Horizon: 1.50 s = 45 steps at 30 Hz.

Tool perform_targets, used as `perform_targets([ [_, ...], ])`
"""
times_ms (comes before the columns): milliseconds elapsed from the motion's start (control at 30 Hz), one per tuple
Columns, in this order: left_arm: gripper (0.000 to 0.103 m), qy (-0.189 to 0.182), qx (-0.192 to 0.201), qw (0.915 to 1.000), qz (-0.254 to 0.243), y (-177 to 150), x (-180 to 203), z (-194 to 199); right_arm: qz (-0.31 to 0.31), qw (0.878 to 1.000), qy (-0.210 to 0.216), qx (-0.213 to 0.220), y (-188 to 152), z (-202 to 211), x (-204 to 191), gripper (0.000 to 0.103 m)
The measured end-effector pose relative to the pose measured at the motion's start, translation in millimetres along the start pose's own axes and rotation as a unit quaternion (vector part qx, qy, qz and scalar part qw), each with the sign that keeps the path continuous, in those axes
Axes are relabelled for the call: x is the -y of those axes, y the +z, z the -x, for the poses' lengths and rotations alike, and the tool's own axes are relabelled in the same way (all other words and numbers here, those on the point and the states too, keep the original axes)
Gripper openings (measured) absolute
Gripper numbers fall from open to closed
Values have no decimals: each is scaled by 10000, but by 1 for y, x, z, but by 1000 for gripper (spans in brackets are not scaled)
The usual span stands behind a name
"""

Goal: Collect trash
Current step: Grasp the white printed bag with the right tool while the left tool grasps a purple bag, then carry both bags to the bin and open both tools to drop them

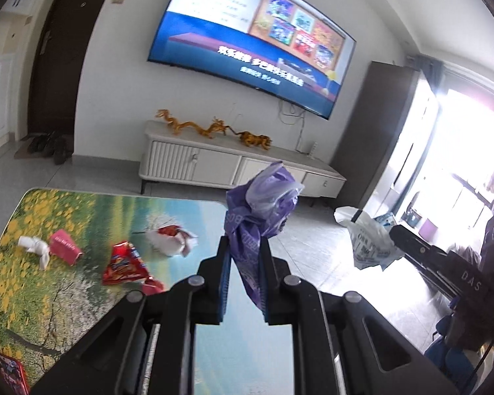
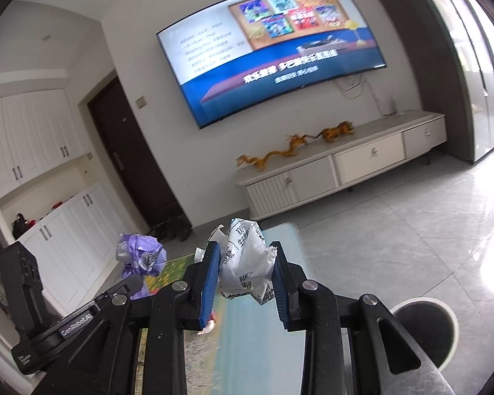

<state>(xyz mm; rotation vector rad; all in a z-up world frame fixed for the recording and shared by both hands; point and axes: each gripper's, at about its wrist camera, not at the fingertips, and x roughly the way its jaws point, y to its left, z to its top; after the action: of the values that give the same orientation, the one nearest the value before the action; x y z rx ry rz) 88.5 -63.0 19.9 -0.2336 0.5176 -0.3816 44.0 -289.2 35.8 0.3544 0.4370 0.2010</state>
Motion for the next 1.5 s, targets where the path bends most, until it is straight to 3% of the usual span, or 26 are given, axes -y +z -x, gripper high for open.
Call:
perform_targets([
  [433, 14, -170, -27, 9951, -976, -14, 98, -19, -469, 9966, -637, 248, 0, 26, 64, 29],
  [800, 14, -385, -432, 9899, -1294, -29, 130, -62, -855, 9918, -937, 151, -11, 22, 114, 29],
  [933, 14, -628, -782, 9857, -1351, -38, 147, -90, -991, 9880, -1183, 88, -18, 18, 136, 29],
  [1133, 15, -1001, -1536, 9727, -1425, -64, 177, -153, -1381, 9753, -1708, -246, -40, 1, 187, 29],
  [1367, 17, -1408, -2425, 9499, -1378, -101, 205, -232, -1873, 9547, -2176, -778, -78, -30, 249, 35],
  [1467, 29, -1626, -2763, 9392, -1230, -115, 212, -259, -2038, 9446, -2389, -957, -92, -37, 272, 43],
  [1500, 38, -1666, -2819, 9372, -1200, -118, 212, -265, -2096, 9410, -2461, -998, -95, -38, 279, 45],
])
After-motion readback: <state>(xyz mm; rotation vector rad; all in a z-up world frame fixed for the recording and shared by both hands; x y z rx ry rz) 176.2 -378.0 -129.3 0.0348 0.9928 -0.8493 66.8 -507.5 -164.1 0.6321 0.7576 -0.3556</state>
